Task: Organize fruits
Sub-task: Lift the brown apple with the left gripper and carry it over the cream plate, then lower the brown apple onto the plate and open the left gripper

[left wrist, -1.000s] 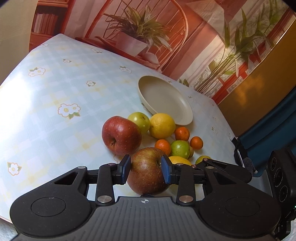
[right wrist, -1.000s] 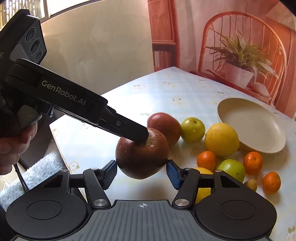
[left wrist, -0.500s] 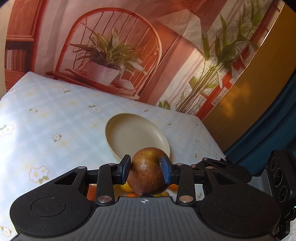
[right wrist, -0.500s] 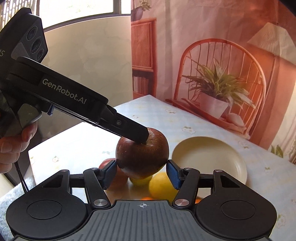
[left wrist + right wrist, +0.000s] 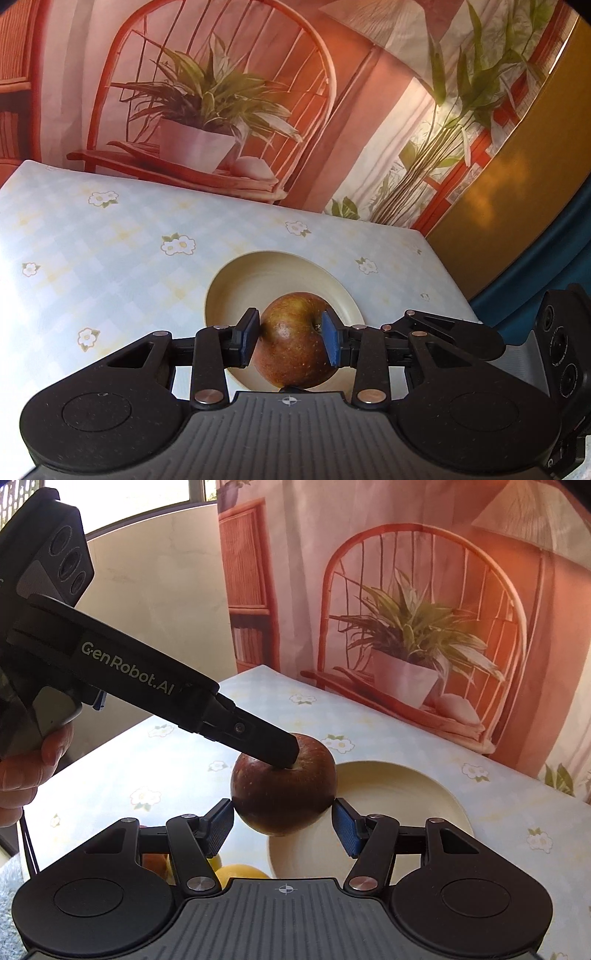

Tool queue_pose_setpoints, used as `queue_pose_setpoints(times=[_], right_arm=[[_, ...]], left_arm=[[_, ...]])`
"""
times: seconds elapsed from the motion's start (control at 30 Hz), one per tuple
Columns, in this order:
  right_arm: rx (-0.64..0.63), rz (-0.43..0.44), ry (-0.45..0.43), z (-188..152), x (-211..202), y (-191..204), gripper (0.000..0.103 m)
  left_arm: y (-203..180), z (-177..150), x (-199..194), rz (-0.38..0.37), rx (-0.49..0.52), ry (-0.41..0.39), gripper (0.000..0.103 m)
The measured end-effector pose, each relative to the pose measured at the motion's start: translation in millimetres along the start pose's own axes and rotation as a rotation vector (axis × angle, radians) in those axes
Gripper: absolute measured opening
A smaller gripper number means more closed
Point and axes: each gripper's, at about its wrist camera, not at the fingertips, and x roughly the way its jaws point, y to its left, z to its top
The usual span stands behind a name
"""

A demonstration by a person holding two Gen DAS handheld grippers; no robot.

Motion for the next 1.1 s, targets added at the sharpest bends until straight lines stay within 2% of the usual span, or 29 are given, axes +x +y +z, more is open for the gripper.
queue_pose_setpoints(times=[0.3,0.6,0.9,1.1], right_arm=[[-0.013,-0.007,0.062,-2.6,46.5,-21.4,0.055],[0.007,-0.016,0.092,-3.8,67.2,-28.9,0.055],[0.022,-0.025,0.094,-8.6,74.7,-24.8,0.056],[0.040,-0.050,0.064,-13.6,48.5,-29.7,0.056]], left_arm=[[18.3,14.2,46.8,0.030,-0.033,0.065,0.038],[32.1,16.6,69.0,0.041,-0.069,0.095,0.038],[39.3,10.8,68.2,0.061,-0.098,0.086,0.039],[31.6,10.6,48.6,0.092,-0.088,0.036,0.039]])
